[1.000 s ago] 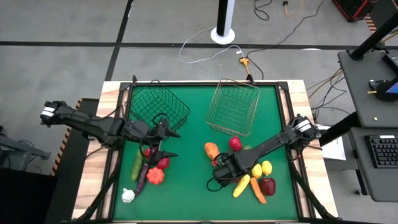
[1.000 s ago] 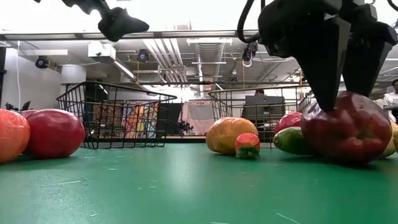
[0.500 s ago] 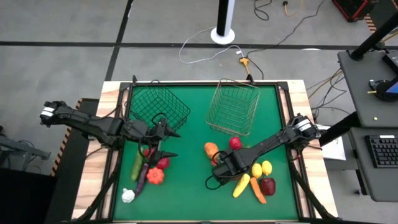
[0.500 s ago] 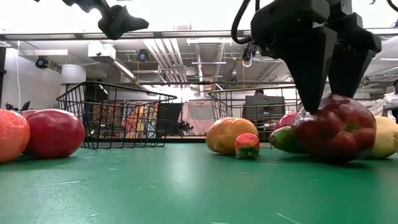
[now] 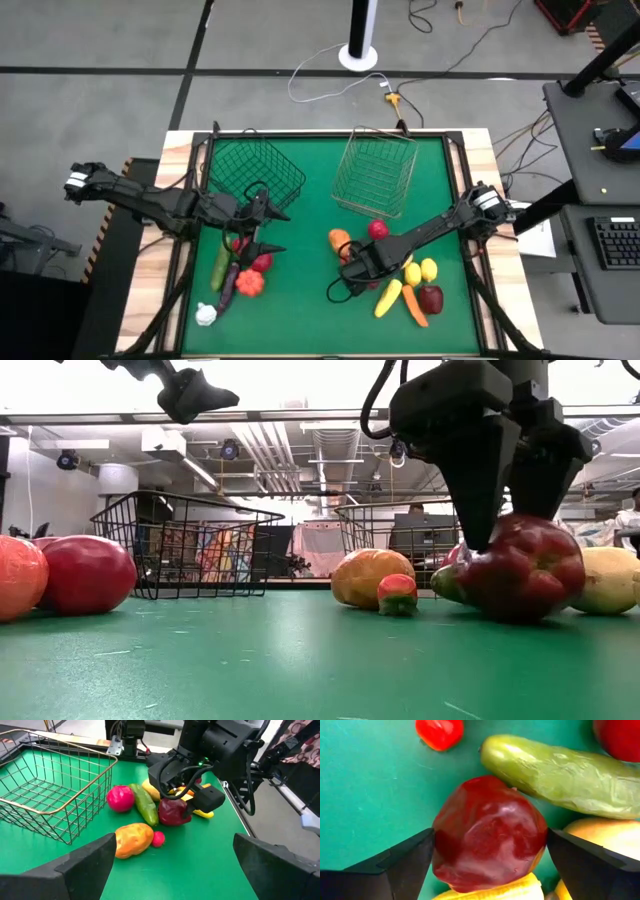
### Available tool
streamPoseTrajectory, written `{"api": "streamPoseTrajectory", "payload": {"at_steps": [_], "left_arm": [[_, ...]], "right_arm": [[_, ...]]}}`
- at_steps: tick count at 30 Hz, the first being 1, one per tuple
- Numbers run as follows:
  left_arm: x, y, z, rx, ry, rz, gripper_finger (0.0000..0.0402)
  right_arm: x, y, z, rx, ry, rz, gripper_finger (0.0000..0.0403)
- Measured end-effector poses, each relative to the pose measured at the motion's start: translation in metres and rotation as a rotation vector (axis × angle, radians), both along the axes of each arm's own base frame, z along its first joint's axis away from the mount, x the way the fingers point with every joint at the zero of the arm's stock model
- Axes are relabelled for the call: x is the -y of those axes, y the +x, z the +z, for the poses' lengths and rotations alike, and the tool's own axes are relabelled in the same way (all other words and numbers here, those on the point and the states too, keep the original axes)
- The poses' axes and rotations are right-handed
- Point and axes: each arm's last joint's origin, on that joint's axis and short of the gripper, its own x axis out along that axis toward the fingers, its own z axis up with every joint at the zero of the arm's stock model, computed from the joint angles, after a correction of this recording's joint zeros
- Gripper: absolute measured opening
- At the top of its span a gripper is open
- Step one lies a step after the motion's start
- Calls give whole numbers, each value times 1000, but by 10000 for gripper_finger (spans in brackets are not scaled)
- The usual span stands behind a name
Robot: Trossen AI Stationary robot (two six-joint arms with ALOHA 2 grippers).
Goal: Sort produce into baskets
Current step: Put the left apple into the gold wire basket
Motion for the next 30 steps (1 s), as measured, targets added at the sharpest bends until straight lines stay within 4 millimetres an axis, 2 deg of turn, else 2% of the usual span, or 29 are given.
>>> {"api": "streamPoseTrajectory", "payload": {"at_steps": [8, 14, 20, 26, 30], "left_arm": [[0, 0, 0, 0, 0, 1, 384], [0, 0, 0, 1, 0, 2, 384], [0, 0, 0, 3, 0, 3, 384], [0, 0, 1, 10, -3, 4, 384], [-1, 0, 1, 13, -20, 24, 384]], "right_arm": [[0, 0, 3, 8, -11, 6, 298], [1, -4, 13, 36, -13, 8, 286], [5, -12, 41, 117, -1, 4, 291], [14, -25, 84, 308, -31, 6, 292], [30, -34, 113, 447, -124, 3, 292]]}}
